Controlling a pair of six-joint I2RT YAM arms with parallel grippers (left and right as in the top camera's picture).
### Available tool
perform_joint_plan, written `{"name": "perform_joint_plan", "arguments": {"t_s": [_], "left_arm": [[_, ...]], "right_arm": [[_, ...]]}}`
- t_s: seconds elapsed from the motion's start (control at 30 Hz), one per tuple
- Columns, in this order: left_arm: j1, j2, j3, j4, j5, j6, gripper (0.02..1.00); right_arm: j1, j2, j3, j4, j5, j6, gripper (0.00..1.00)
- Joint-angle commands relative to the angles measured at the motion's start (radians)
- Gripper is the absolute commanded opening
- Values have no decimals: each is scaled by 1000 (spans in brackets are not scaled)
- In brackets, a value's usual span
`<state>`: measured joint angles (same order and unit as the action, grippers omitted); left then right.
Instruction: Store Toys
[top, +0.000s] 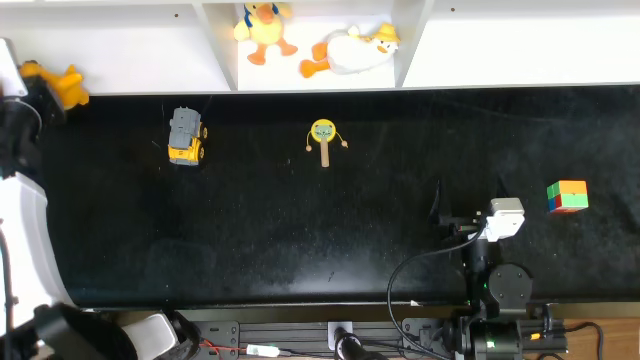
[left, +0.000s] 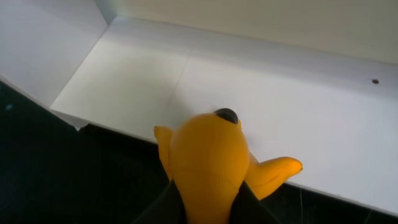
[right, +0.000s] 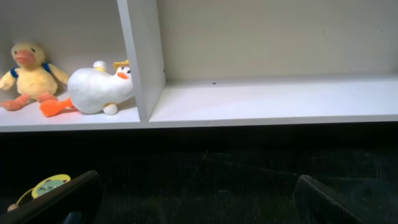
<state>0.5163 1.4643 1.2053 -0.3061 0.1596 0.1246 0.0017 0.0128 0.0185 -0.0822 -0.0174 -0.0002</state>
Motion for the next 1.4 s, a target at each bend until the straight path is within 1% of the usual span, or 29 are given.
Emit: {"name": "perform_joint_plan", "arguments": {"t_s": [0.03,0.6,0.67,1.23,1.4], "left_arm": [[-11,46,44,33,-5,-25,148],[-15,173,104,93,-4,-26,145],[-18,182,104,94,-4,-26,159],[-53,264,104,156,-4,-26,165],[-63,279,104,179,-4,-26,187]], "right_arm": [[6,-9,-14,6,8,0,993],[6,-9,-14,6,8,0,996],[6,-9,-14,6,8,0,993],[6,-9,-14,6,8,0,996],[6,-9,-14,6,8,0,996]]}}
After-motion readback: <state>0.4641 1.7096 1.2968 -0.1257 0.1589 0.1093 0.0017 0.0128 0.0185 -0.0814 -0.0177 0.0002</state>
